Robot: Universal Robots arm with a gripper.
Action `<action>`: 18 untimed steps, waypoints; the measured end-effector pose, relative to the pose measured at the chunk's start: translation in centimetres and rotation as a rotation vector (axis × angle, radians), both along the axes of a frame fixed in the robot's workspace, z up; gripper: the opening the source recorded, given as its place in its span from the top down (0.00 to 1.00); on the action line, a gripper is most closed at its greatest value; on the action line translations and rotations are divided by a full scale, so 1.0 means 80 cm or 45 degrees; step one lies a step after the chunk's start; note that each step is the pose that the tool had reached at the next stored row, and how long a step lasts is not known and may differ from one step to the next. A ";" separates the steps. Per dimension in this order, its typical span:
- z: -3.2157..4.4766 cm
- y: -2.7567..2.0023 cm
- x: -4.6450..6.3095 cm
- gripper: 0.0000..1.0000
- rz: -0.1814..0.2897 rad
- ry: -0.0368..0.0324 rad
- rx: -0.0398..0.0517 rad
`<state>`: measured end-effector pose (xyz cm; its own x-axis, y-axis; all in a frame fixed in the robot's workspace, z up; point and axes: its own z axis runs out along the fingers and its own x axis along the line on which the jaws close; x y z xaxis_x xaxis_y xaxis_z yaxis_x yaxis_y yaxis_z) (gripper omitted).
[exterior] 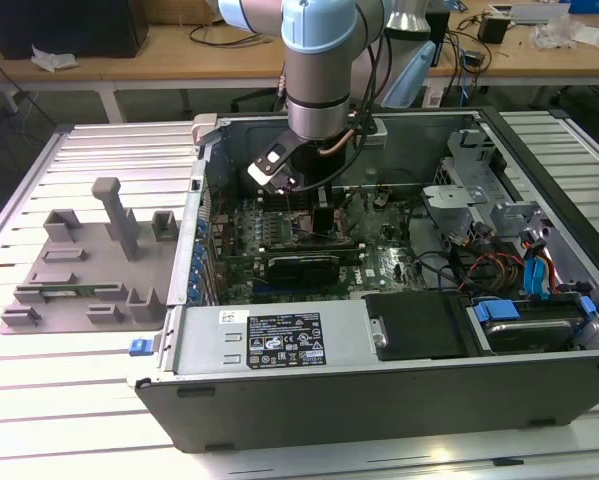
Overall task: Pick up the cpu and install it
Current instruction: 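Place the cpu into insertion slot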
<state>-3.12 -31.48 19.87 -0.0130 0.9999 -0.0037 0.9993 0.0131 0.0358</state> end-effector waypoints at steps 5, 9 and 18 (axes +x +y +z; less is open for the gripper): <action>0.0005 0.0000 0.000 0.46 0.000 0.0001 0.000; 0.0012 0.0000 0.000 0.46 0.005 0.0001 0.000; -0.0002 -0.0020 0.000 0.46 0.013 0.0002 0.000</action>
<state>-3.12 -31.64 19.86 -0.0231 0.9997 -0.0038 0.9991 0.0232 0.0356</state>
